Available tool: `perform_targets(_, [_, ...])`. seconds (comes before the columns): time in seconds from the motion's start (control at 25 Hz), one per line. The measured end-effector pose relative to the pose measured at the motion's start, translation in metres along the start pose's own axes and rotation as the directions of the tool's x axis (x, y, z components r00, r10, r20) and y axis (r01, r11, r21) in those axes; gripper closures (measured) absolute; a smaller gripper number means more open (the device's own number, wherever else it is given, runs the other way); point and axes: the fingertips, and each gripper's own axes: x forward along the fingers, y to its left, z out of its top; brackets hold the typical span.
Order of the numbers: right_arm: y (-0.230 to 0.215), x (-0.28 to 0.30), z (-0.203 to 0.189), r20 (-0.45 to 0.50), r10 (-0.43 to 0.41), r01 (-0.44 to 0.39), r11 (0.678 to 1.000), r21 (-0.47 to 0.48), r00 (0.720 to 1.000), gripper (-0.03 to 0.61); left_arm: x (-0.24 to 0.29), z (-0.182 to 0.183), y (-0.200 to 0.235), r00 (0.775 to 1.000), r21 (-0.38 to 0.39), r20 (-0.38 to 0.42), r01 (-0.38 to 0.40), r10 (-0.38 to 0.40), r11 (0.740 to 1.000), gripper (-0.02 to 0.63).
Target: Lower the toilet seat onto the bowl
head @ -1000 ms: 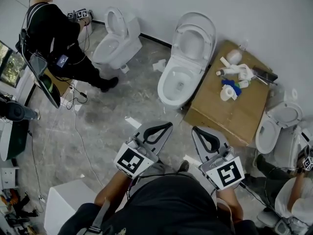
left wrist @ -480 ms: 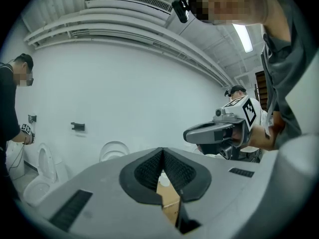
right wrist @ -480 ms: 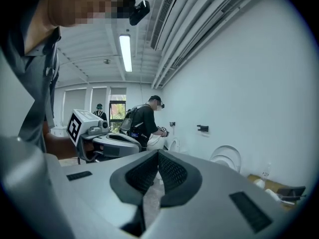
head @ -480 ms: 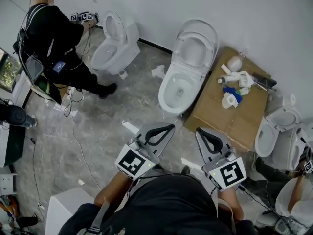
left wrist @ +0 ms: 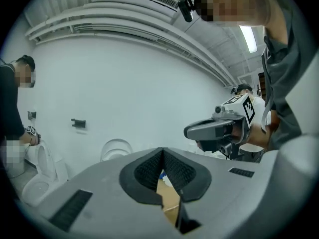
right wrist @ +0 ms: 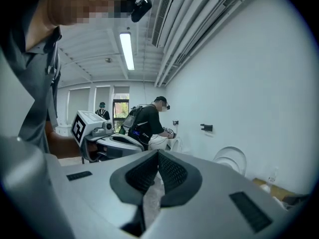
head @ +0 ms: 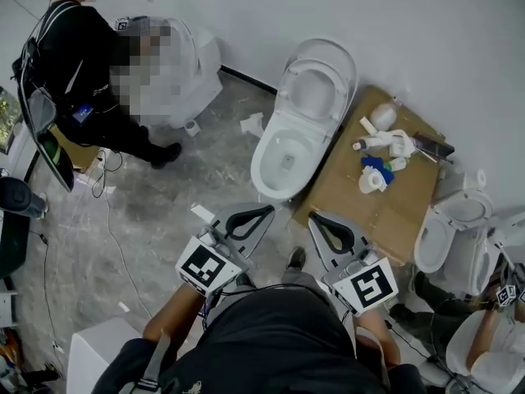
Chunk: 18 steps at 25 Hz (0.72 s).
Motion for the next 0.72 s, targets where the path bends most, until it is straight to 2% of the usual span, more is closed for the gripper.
perform_targets(0.16, [-0.038, -0.006, 0.004, 0.019, 0.018, -0.017, 1.0, -0.016, 1.0, 0.571, 0.028, 0.006, -0.002, 0.999, -0.045, 0.018, -0.05, 0.051, 0.998, 0.611])
perform_targets(0.44, [-0.081, 0.003, 0.004, 0.032, 0.061, -0.061, 0.998, -0.017, 0.998, 0.571, 0.073, 0.013, 0.011, 0.996, -0.006, -0.002, -0.087, 0.087, 0.996, 0.611])
perform_targets(0.72, [-0.109, 0.027, 0.0, 0.017, 0.01, -0.011, 1.0, 0.028, 1.0, 0.571, 0.095, 0.004, 0.039, 0.998, -0.031, -0.039, -0.041, 0.039, 0.999, 0.611])
